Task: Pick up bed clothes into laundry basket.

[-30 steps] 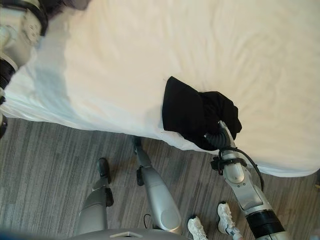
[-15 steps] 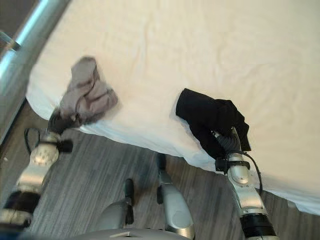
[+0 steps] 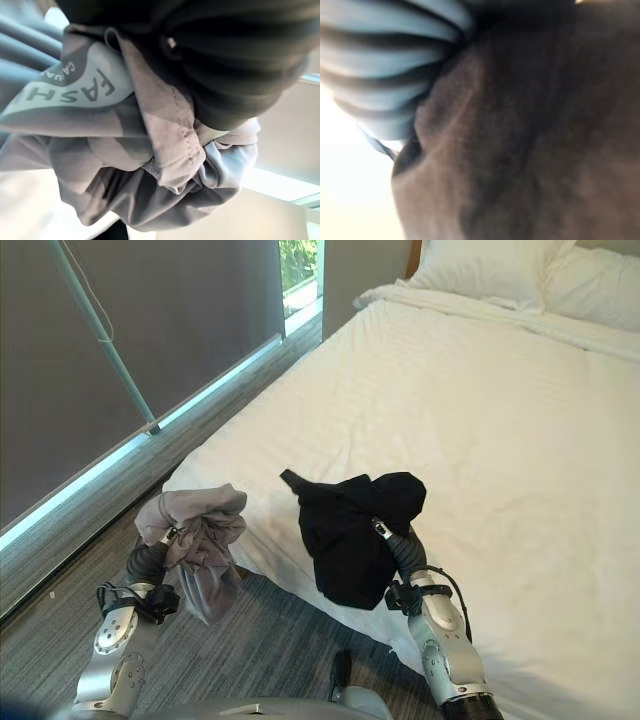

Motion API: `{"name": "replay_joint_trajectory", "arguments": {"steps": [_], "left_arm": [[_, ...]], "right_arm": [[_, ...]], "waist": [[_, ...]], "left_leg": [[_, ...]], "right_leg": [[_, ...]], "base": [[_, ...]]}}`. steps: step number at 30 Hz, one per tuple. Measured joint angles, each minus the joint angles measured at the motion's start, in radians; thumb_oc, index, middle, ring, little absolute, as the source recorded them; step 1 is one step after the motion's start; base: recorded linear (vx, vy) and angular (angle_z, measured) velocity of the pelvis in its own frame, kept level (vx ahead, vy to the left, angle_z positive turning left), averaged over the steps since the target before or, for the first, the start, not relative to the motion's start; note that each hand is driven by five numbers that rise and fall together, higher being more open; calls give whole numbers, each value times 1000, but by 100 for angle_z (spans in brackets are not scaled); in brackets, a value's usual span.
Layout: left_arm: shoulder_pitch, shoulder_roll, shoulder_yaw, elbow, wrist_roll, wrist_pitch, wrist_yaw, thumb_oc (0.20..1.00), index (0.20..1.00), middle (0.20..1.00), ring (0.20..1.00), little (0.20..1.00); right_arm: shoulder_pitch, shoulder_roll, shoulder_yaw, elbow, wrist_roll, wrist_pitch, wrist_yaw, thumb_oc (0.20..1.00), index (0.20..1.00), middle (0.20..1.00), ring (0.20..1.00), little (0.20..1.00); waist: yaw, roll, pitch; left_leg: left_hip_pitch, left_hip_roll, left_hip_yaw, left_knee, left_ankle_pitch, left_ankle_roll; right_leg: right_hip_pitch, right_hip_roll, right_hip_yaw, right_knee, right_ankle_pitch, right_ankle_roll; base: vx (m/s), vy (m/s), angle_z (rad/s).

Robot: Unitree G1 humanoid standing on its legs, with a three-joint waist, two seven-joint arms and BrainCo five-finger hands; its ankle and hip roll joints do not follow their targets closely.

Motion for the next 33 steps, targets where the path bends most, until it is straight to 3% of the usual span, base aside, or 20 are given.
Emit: {"name": "replay_joint_trajectory", "arguments": {"steps": [4,9,14,15,16,17,18,20,21,22,23,24,25,26,27,28,30,31,32,33], "left_arm": [[57,4,51,-1,99,-3,83,200,200,200,200,200],[25,24,193,-1,123,-8,177,200,200,200,200,200],[-90,34,217,-3,123,-8,211,200,200,200,200,200],[-109,39,249,-4,122,-17,221,200,200,200,200,200],[-116,60,270,-15,122,-23,237,200,200,200,200,200],[-108,72,282,-33,122,-33,251,200,200,200,200,200],[-102,75,282,-39,123,-41,262,200,200,200,200,200],[-84,71,290,-54,123,-53,286,200,200,200,200,200],[-91,62,293,-49,124,-62,298,200,200,200,200,200],[-109,36,292,-36,125,-62,303,200,200,200,200,200],[-111,52,292,-35,126,-65,287,200,200,200,200,200],[-91,60,304,-35,126,-65,285,200,200,200,200,200],[-90,62,316,-30,126,-64,284,200,200,200,200,200],[-70,84,338,-31,127,-66,284,200,200,200,200,200],[-35,116,363,-28,128,-58,268,200,200,200,200,200],[-53,78,356,-5,127,-41,260,200,200,200,200,200],[-81,16,317,8,125,-48,251,200,200,200,200,200],[-73,15,307,19,124,-49,249,200,200,200,200,200],[-80,36,306,19,123,-48,247,200,200,200,200,200],[-81,55,308,19,123,-48,247,200,200,200,200,200]], "right_arm": [[-20,-9,-43,23,-91,4,-47,200,200,200,200,200],[-47,-53,-279,77,-124,1,-143,200,200,200,200,200],[-53,-94,-314,85,-125,-6,-170,200,200,200,200,200],[-55,-82,-319,89,-125,-6,-180,200,200,200,200,200],[-47,-70,-329,81,-125,-15,-198,200,200,200,200,200],[-63,-57,-330,83,-125,-26,-210,200,200,200,200,200],[-57,-58,-330,78,-125,-32,-222,200,200,200,200,200],[-83,-56,-335,73,-125,-44,-231,200,200,200,200,200],[-114,-54,-358,81,-126,-49,-235,200,200,200,200,200],[-125,-67,-391,85,-126,-51,-246,200,200,200,200,200],[-20,-6,-480,52,-124,-53,-237,200,200,200,200,200],[86,8,-515,9,-124,-54,-237,200,200,200,200,200],[117,19,-542,18,-123,-55,-239,200,200,200,200,200],[99,85,-575,62,-122,-59,-246,200,200,200,200,200],[50,118,-541,134,-119,-43,-248,200,200,200,200,200],[91,100,-498,87,-123,-34,-238,200,200,200,200,200],[137,76,-465,62,-126,-28,-239,200,200,200,200,200],[95,75,-394,56,-126,-25,-238,200,200,200,200,200],[59,72,-347,14,-127,-26,-230,200,200,200,200,200],[29,68,-306,-24,-130,-26,-228,200,200,200,200,200]], "waist": [[-14,3,-22],[-83,-12,25],[-139,-13,50],[-116,-26,57],[-126,-63,68],[-112,-93,77],[-91,-119,76],[-46,-167,84],[-38,-142,96],[-71,-61,123],[-124,-78,124],[-161,-71,124],[-209,-51,135],[-218,-70,153],[-163,-61,150],[-151,-29,166],[-146,7,164],[-82,14,158],[-68,-1,148],[-59,-14,143]], "left_leg": [[9,-3,17,0,6,-4],[18,-15,34,-2,4,5],[30,32,92,8,1,-21],[15,50,132,96,-40,-43],[-23,37,151,235,-74,-43],[-69,8,80,322,-85,-21],[-92,-69,-66,348,-97,-11],[-120,-268,-369,321,-113,23],[-147,-311,-418,276,-101,64],[-156,-240,-393,212,-48,124],[-186,-227,-300,271,-27,70],[-204,-222,-244,286,-22,86],[-195,-201,-225,246,-32,109],[-226,-172,-123,247,-6,141],[-267,-78,98,241,-26,143],[-254,-47,154,244,-17,156],[-176,-17,230,189,-3,145],[-147,22,294,183,8,131],[-172,44,302,199,15,120],[-184,62,360,204,33,91]], "right_leg": [[-12,-4,9,33,1,4],[-14,-18,24,50,0,6],[-30,29,10,63,-24,4],[-45,37,30,112,-81,-4],[-47,54,60,118,-41,-25],[-43,43,115,118,-33,-53],[-54,42,189,105,-8,-63],[-93,39,351,73,36,-14],[-94,50,402,47,1,50],[-108,105,362,113,-33,69],[-119,112,413,165,-31,-2],[-114,112,420,116,-43,32],[-141,134,405,105,-76,90],[-174,127,365,104,-115,154],[-296,110,62,290,-139,45],[-264,-8,-135,457,-229,-13],[-91,-147,-143,576,-316,47],[32,-213,-167,511,-328,72],[123,-255,-235,363,-290,88],[151,-278,-325,302,-180,90]], "base": [[5,-18,-8],[47,-72,-10],[102,-158,-25],[-59,48,-87],[10,38,-119],[16,22,-132],[34,17,-167],[-29,46,-217],[-113,95,-183],[-169,158,-148],[-285,178,-110],[-469,106,-107],[-473,69,-134],[-440,44,-274],[-358,49,-354],[-419,8,-290],[-332,-44,-184],[-307,-103,-271],[-151,-198,-262],[-32,-268,-208]]}}
